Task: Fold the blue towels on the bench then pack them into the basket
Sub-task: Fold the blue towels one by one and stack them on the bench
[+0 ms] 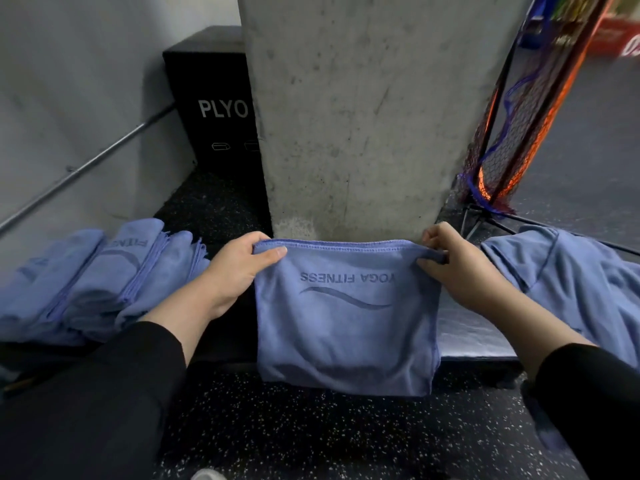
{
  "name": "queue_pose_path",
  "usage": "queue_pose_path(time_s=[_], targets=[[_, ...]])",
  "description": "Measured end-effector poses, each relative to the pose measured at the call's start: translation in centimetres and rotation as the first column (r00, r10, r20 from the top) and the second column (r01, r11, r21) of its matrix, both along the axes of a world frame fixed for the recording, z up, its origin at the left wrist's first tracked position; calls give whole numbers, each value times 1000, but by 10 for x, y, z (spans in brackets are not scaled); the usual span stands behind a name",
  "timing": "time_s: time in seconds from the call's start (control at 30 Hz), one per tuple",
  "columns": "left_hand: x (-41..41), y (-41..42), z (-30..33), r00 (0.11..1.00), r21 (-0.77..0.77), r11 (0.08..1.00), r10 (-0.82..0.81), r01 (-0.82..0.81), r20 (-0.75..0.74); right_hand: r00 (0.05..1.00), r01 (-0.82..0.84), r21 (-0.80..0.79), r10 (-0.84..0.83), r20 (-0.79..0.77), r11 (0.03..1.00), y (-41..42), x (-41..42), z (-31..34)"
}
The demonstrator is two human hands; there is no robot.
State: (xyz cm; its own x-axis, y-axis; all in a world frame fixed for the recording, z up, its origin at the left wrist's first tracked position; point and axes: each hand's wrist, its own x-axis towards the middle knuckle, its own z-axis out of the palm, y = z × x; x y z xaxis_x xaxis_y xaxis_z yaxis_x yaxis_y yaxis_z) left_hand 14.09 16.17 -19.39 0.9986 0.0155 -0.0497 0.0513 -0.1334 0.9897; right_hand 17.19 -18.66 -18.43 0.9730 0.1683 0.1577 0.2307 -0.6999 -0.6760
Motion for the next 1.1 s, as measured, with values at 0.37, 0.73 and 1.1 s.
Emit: queue_pose_path(time_s=[0.37, 0.73, 1.1], targets=[[-50, 5, 49, 990, 22, 999, 26, -29, 139, 970, -224, -294, 243, 28, 929, -3, -48, 45], [-65, 14, 75, 983, 2, 997, 78, -80, 169, 982, -143, -81, 151, 111, 986, -3, -69, 57], [-73, 22, 93, 940, -72, 981, 195, -182, 281, 918, 57, 251, -150, 367, 966, 11, -88, 92]])
